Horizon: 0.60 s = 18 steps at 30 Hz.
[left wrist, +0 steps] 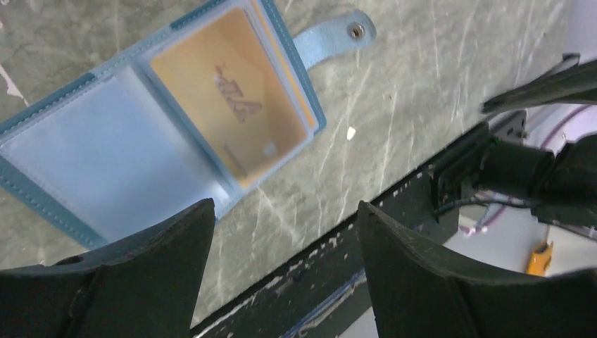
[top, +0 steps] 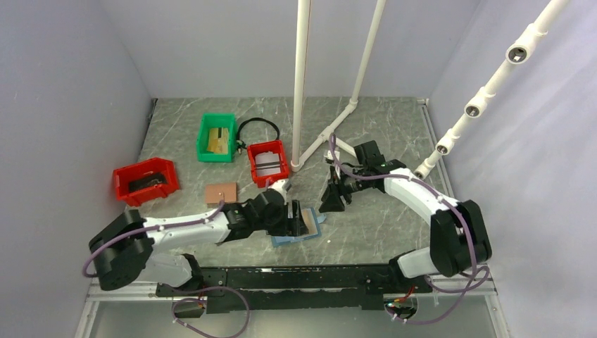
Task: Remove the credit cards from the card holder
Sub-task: Remove the credit card from the card holder.
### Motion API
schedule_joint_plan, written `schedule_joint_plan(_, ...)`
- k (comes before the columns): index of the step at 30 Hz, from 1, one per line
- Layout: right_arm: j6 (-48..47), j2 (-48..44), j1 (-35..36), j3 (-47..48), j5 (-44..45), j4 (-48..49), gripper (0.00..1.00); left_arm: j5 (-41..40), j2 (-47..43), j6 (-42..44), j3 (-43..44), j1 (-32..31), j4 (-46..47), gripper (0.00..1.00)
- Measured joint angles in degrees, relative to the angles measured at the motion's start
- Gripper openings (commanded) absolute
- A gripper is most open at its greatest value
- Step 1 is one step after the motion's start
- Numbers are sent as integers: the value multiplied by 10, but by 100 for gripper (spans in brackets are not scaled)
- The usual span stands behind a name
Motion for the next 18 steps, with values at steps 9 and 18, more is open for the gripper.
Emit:
schedule_joint_plan(9,162,76,37,-2,56,77,43,-92,57,-36,21,-22,26,70)
schedule_joint_plan(18,290,131,50,-2,86,120,47,-107,64,-43,2,-22,65,72)
